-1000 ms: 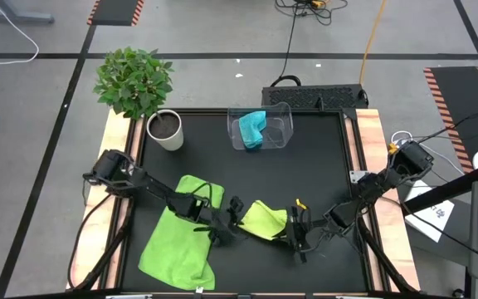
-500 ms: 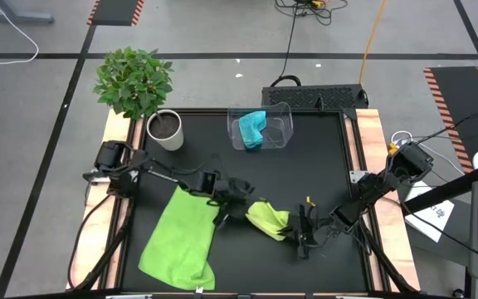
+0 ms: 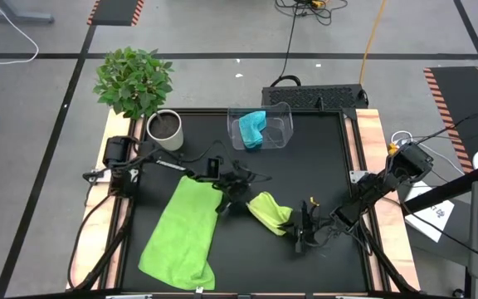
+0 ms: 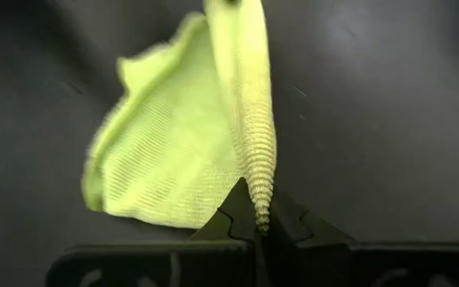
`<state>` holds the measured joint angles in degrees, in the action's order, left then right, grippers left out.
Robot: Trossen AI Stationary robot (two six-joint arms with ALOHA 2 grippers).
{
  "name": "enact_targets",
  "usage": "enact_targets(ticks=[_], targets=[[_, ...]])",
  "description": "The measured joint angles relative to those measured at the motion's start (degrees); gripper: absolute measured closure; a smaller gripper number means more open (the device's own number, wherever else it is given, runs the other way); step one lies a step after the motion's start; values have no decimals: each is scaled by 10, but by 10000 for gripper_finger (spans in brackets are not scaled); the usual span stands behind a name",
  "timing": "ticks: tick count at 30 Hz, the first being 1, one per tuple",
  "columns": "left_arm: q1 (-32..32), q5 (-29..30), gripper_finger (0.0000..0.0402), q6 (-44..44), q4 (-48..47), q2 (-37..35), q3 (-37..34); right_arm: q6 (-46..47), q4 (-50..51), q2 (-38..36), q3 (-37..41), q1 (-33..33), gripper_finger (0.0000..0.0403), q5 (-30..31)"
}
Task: Fold microfiber towels
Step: Fold the light green microfiber cloth
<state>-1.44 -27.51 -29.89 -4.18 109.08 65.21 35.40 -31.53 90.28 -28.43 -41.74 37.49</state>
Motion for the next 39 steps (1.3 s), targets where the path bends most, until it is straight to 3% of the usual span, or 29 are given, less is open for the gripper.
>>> enact_targets(ticks=[6, 16, 27, 39], targets=[[40, -1, 399, 3, -55, -5, 0, 8, -29, 0, -1, -10, 403, -20], [121, -25, 399, 67, -73, -20, 7, 14, -115, 0, -1, -10, 401, -126], [72, -98, 399, 80, -92, -12, 34, 64, -70, -1, -1, -8, 400, -130], [13, -136, 400, 96, -54, 67, 33, 122, 8, -1, 0, 16, 399, -137]])
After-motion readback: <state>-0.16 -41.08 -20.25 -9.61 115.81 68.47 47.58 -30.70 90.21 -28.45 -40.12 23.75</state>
